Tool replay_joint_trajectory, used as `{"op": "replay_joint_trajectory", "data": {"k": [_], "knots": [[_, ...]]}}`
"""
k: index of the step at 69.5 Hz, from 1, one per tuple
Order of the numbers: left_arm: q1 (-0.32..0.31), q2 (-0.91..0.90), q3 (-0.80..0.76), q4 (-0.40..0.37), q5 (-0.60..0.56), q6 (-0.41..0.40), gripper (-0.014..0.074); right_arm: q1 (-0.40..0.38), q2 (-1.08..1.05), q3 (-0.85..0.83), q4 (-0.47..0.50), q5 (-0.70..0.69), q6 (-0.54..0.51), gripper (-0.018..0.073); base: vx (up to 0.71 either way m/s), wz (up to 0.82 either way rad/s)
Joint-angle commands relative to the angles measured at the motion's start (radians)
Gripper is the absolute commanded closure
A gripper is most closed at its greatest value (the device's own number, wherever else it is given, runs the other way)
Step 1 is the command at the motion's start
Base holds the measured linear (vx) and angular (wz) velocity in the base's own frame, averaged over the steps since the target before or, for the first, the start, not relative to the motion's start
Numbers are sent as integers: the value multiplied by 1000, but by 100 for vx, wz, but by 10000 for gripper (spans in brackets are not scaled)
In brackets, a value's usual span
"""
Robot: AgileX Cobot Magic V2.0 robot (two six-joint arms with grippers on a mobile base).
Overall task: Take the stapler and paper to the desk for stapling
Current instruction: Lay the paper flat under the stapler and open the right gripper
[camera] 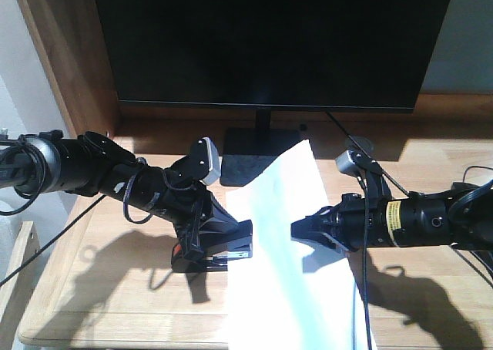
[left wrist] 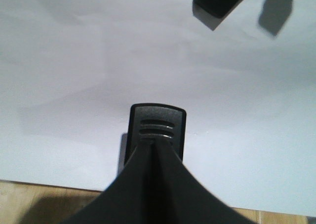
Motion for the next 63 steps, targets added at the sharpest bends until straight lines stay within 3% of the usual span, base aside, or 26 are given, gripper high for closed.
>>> {"op": "replay_joint_trajectory", "data": {"k": [1, 28, 63], "knots": [[-4, -53, -23, -49, 34, -7, 603, -8, -23, -18, 86, -35, -9, 565, 0, 0], [-4, -53, -23, -49, 34, -7, 603, -8, 78, -18, 271, -131, 19, 565, 0, 0], [-4, -53, -23, -49, 34, -7, 603, -8, 105, -18, 279, -166, 14, 565, 0, 0]]}}
